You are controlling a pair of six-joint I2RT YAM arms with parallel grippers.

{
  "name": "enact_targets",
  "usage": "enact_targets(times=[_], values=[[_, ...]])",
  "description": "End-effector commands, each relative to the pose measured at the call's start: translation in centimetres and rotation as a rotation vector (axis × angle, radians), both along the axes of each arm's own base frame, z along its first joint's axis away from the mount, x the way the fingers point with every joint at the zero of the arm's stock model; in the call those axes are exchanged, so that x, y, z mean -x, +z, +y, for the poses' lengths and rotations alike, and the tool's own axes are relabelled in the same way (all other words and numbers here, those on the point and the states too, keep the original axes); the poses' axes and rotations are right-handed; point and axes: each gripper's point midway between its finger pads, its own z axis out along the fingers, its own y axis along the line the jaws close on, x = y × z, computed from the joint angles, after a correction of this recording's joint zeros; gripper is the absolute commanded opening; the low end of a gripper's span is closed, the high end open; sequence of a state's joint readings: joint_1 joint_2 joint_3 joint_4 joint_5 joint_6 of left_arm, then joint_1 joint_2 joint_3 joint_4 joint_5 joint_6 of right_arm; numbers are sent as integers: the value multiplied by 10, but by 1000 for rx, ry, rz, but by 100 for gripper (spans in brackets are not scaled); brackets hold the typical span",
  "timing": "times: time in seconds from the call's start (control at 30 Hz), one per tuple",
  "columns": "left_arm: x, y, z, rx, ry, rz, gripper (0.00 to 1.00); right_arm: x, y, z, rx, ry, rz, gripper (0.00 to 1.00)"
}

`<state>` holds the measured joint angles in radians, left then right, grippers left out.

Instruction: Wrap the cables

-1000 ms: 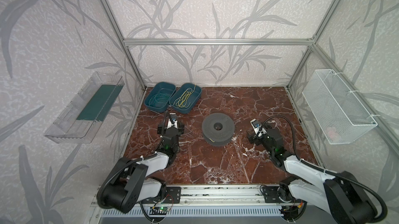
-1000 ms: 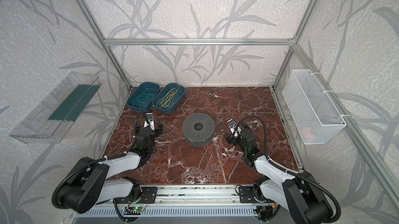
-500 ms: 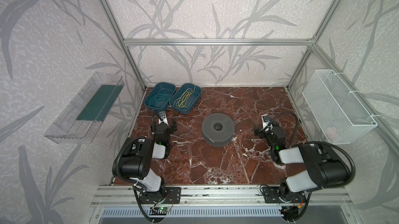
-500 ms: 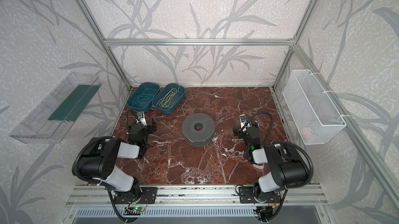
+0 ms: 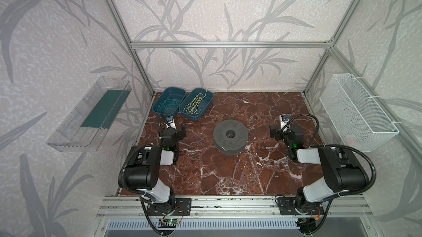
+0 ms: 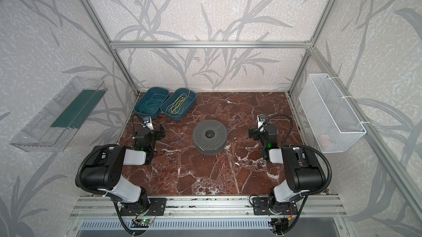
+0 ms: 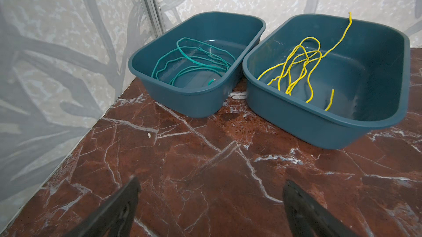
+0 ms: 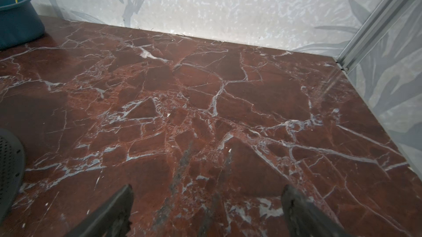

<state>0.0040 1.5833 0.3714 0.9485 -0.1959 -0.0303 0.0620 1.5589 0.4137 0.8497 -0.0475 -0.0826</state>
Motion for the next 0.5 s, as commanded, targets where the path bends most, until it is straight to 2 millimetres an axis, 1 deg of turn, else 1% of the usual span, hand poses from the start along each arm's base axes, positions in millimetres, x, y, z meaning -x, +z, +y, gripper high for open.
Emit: enact_targets(times=[0.0,0.17,0.47], values=[[-2,9,0,11,-3,-26,99,2,2,4,-18,18,2,99],[-3,9,0,11,-2,-26,99,2,1,7,12,9,0,99],[-2,8,0,11,-2,-24,99,2,2,7,13,9,-2,99]])
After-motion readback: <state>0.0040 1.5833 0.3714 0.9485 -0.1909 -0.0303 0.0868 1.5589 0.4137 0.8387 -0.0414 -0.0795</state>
